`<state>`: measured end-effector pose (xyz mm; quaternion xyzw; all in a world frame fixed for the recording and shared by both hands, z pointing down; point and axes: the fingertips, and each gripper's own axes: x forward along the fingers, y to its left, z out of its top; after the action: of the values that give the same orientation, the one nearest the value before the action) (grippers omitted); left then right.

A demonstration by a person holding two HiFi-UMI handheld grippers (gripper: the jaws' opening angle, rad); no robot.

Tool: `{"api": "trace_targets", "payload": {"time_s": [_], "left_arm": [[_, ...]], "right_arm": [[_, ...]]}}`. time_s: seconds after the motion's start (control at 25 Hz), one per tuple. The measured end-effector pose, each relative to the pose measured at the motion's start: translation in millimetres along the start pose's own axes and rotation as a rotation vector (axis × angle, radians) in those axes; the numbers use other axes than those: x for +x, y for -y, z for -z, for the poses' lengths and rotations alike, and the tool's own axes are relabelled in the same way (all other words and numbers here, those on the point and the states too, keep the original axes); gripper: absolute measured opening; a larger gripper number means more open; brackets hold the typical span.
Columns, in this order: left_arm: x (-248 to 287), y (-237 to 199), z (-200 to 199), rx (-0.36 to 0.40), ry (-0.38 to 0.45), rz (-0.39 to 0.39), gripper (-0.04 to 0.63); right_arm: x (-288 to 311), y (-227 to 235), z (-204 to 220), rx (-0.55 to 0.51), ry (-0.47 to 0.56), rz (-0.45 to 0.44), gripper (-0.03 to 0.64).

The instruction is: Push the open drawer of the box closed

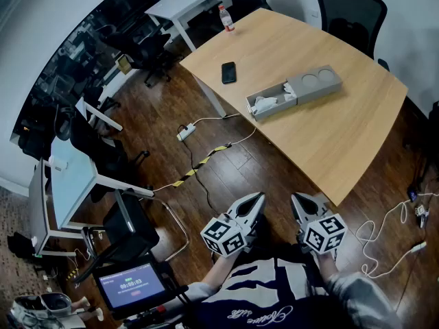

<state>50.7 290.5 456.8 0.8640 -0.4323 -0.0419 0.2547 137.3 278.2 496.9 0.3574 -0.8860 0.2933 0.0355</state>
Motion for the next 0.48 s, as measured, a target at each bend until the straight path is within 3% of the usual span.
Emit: {"api": "trace_targets", "payload": {"time_s": [0.24, 0.48], "left_arm": [[20.8, -64.3, -37.6, 0.018, -0.034, 0.053, -0.005], [32.6, -137.3, -76.9, 0.025, -0.068, 0.093, -0.005]], "right_arm": [[65.3, 4.0, -38.0, 0.036, 0.048, 0.023, -0.003], [131.9, 9.5, -65.5, 0.039, 0.073, 0.109, -0.002]]}}
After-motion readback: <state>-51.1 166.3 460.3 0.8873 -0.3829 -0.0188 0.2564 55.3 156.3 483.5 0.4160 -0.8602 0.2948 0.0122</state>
